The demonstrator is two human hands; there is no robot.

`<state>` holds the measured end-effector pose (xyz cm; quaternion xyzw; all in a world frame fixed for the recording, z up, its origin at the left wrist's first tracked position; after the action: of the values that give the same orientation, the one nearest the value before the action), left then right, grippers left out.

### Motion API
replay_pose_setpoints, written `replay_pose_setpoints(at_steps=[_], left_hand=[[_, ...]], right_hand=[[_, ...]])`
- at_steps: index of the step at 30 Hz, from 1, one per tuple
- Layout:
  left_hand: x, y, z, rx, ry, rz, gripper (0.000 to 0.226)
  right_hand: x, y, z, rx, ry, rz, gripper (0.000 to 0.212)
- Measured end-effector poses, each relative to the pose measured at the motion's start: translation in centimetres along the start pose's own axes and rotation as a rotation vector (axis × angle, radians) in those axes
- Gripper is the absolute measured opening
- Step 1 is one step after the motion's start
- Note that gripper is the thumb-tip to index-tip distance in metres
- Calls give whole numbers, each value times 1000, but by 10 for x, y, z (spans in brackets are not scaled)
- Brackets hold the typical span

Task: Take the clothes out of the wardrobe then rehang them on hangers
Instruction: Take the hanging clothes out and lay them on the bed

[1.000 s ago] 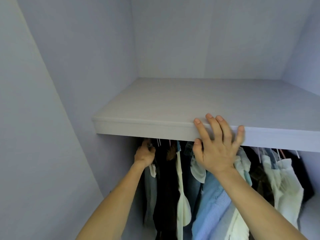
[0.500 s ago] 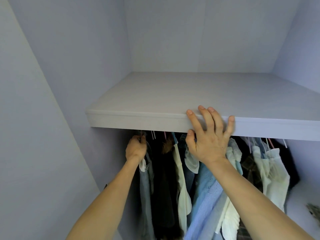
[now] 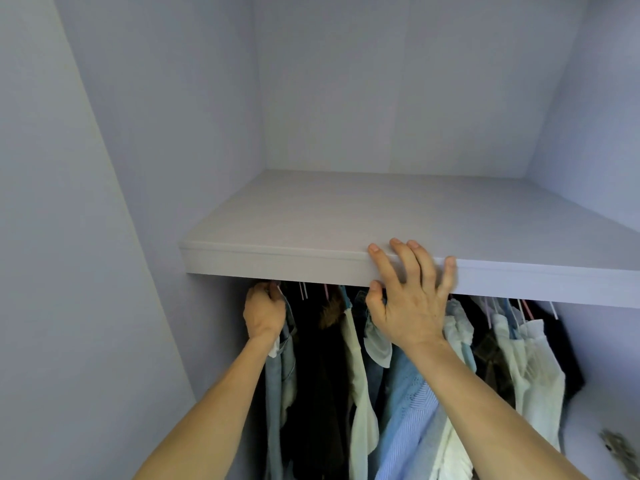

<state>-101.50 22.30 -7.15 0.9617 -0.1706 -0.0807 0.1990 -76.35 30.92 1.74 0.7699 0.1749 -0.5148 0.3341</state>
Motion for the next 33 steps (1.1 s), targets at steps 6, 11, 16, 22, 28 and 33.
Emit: replay_pose_setpoints(at_steps=[6, 11, 16, 22, 28, 33], left_hand=[[4, 12, -7, 23, -31, -21, 27], [46, 23, 29, 5, -27, 16, 20], [106, 52, 82, -16, -14, 0, 16], [180, 92, 124, -111, 73, -11, 20], [263, 130, 141, -234, 222, -1, 17], [353, 166, 145, -330, 275, -54, 25]], right_hand=[[0, 2, 0, -27, -7, 52, 61], [1, 6, 2, -50, 3, 73, 60], [12, 19, 16, -173, -6, 80, 67], [97, 23, 102, -825, 59, 416, 56], [149, 21, 181, -1420, -40, 959, 67], [162, 56, 238, -1584, 240, 1134, 62]])
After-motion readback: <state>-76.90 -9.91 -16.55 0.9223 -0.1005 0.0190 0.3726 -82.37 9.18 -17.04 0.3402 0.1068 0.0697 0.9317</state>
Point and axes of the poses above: each hand's wrist, its own x-axis away from the middle knuckle, its own y-axis out of the back of the hand, z = x × y, the point moved 4 cm from there along -x, towards the middle knuckle, and after that the axes turned 10 degrees about y, right-handed, at the moved point
